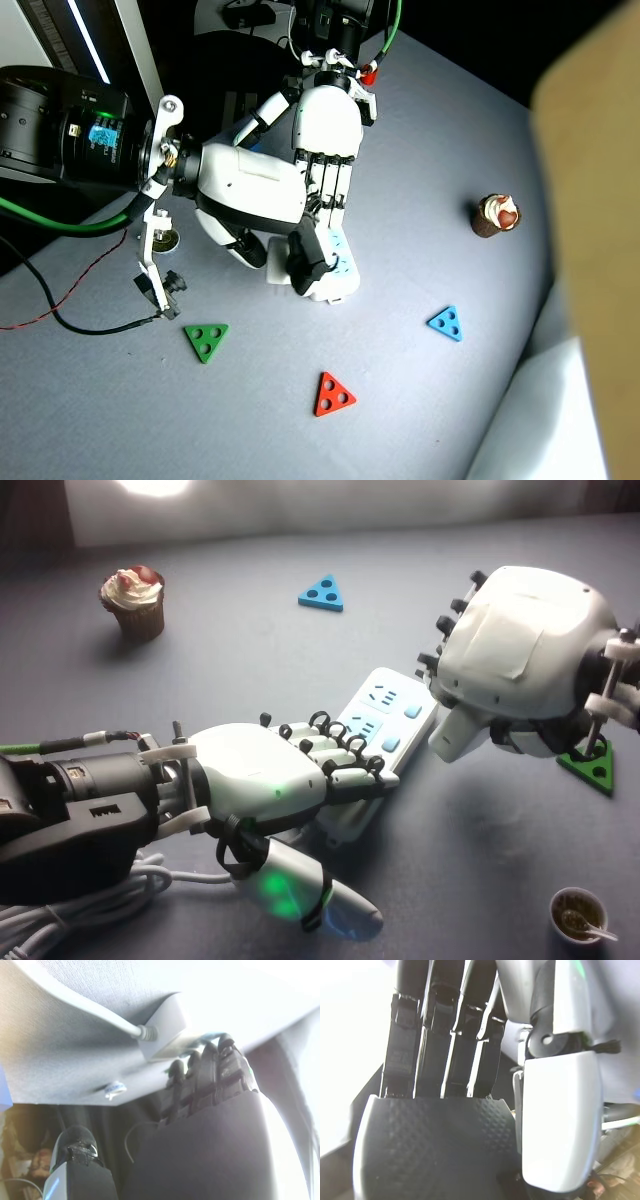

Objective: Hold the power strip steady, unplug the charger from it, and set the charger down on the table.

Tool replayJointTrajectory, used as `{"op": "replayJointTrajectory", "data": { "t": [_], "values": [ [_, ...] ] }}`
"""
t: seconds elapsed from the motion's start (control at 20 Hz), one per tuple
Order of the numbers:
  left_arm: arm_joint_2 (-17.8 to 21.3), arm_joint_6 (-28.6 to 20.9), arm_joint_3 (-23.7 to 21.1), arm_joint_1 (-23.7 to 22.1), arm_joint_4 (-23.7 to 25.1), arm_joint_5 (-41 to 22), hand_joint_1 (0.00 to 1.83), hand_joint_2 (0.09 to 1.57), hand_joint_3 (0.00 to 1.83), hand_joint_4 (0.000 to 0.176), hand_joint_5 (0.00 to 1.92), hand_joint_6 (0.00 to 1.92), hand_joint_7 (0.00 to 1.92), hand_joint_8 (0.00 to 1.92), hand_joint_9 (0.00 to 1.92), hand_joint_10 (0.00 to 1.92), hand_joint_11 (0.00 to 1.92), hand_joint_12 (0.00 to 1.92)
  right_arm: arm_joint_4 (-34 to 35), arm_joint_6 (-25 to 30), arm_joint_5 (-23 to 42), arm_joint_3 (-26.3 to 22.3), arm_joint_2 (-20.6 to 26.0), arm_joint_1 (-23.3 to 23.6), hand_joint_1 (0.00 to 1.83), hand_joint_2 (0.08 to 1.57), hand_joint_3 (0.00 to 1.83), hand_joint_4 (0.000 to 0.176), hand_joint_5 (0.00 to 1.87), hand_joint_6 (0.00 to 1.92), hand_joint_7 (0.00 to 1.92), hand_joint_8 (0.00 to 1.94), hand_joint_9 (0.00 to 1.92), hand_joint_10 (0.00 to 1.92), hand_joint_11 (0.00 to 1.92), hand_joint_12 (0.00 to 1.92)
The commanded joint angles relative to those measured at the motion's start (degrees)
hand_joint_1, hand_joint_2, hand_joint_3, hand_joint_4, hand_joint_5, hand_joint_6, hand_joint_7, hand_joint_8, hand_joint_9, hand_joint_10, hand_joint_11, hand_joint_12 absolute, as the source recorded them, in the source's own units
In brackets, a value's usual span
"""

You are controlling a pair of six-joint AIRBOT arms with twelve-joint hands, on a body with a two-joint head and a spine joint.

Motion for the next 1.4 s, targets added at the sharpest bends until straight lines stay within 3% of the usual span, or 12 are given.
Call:
{"op": "replayJointTrajectory", "data": {
  "t": [0.0, 0.05, 0.1, 0.15, 0.2, 0.35, 0.45, 0.6, 0.8, 1.0, 1.2, 1.35],
  "values": [
    [0.3, -0.5, -0.1, -0.1, -0.5, -0.1, 0.08, 0.94, 0.00, 0.000, 0.09, 0.00, 0.08, 0.00, 0.04, 0.00, 0.00, 0.04, -1.9, -0.9, 6.2, -0.2, 0.3, 0.1, 1.19, 1.07, 0.00, 0.000, 1.06, 0.85, 1.07, 0.17, 1.13, 0.00, 0.88, 0.66],
    [0.4, -0.5, -0.2, -0.1, -0.5, -0.1, 0.09, 0.94, 0.00, 0.000, 0.09, 0.00, 0.07, 0.00, 0.03, 0.00, 0.00, 0.02, -1.9, -1.3, 6.3, -0.2, 0.0, -0.3, 1.18, 1.08, 0.00, 0.000, 1.04, 0.86, 1.00, 0.05, 1.06, 0.00, 0.83, 0.65],
    [0.4, -0.5, -0.2, -0.1, -0.5, -0.1, 0.10, 0.94, 0.00, 0.000, 0.10, 0.00, 0.08, 0.00, 0.04, 0.00, 0.00, 0.02, -1.9, -1.3, 6.4, -0.2, -0.2, -0.5, 1.21, 1.02, 0.00, 0.000, 0.88, 0.32, 0.95, 0.01, 1.00, 0.00, 0.78, 0.66],
    [0.5, -0.5, -0.2, -0.1, -0.5, -0.1, 0.11, 0.94, 0.00, 0.000, 0.10, 0.00, 0.08, 0.00, 0.04, 0.00, 0.00, 0.02, -1.9, -1.3, 6.5, -0.2, -0.3, -0.6, 1.22, 0.99, 0.00, 0.000, 0.83, 0.10, 0.89, 0.00, 0.95, 0.00, 0.72, 0.67],
    [0.5, -0.5, -0.2, -0.2, -0.5, -0.1, 0.10, 0.94, 0.00, 0.000, 0.09, 0.00, 0.07, 0.00, 0.04, 0.00, 0.00, 0.02, -1.9, -1.3, 6.8, -0.2, -0.3, -0.7, 1.22, 0.97, 0.00, 0.000, 0.81, 0.04, 0.86, 0.00, 0.93, 0.00, 0.70, 0.66],
    [0.6, -0.5, -0.2, -0.4, -0.5, 0.0, 0.11, 0.94, 0.00, 0.000, 0.10, 0.00, 0.08, 0.00, 0.04, 0.00, 0.01, 0.02, -1.8, -1.3, 7.2, -0.3, -0.3, -1.0, 1.21, 0.97, 0.00, 0.000, 0.79, 0.02, 0.84, 0.00, 0.90, 0.00, 0.67, 0.65],
    [0.6, -0.5, -0.2, -0.5, -0.5, 0.0, 0.13, 0.95, 0.00, 0.000, 0.08, 0.00, 0.07, 0.00, 0.03, 0.00, 0.00, 0.02, -0.2, -1.3, 6.6, -0.6, 0.1, -1.0, 1.13, 0.99, 0.00, 0.000, 0.64, 0.00, 0.71, 0.00, 0.73, 0.00, 0.51, 0.59],
    [0.5, -0.5, -0.3, -0.7, -0.5, 0.2, 0.12, 0.94, 0.00, 0.000, 0.08, 0.00, 0.07, 0.01, 0.04, 0.01, 0.02, 0.03, 11.6, -1.3, 1.2, -2.1, 1.3, -0.4, 1.08, 0.97, 0.00, 0.000, 0.54, 0.00, 0.59, 0.00, 0.61, 0.00, 0.43, 0.56],
    [0.5, -0.5, -0.3, -0.8, -0.5, 0.2, 0.13, 0.94, 0.00, 0.000, 0.09, 0.00, 0.08, 0.00, 0.05, 0.01, 0.03, 0.03, 19.3, -1.3, -8.7, -5.4, 6.0, 3.3, 1.05, 0.97, 0.00, 0.000, 0.52, 0.00, 0.57, 0.00, 0.59, 0.00, 0.41, 0.56],
    [0.5, -0.5, -0.3, -1.0, -0.5, 0.2, 0.10, 0.94, 0.00, 0.000, 0.10, 0.01, 0.10, 0.01, 0.06, 0.01, 0.02, 0.03, 18.5, -1.3, -9.5, -8.2, 10.2, 3.6, 1.04, 0.96, 0.00, 0.000, 0.51, 0.00, 0.56, 0.00, 0.58, 0.01, 0.41, 0.57],
    [0.6, -0.5, -0.4, -1.8, -0.5, 0.4, 0.06, 0.95, 0.00, 0.000, 0.10, 0.00, 0.09, 0.00, 0.06, 0.00, 0.02, 0.03, 19.2, -1.3, -13.2, -10.8, 17.3, 6.1, 0.99, 0.97, 0.01, 0.000, 0.46, 0.00, 0.54, 0.00, 0.56, 0.00, 0.35, 0.65],
    [0.9, -0.5, -0.5, -2.9, -0.3, 0.6, 0.05, 0.95, 0.00, 0.000, 0.09, 0.00, 0.09, 0.00, 0.06, 0.00, 0.01, 0.02, 28.6, -1.5, -19.3, -10.6, 20.5, 7.4, 1.01, 0.98, 0.00, 0.000, 0.48, 0.01, 0.52, 0.00, 0.54, 0.00, 0.29, 0.68]
  ]
}}
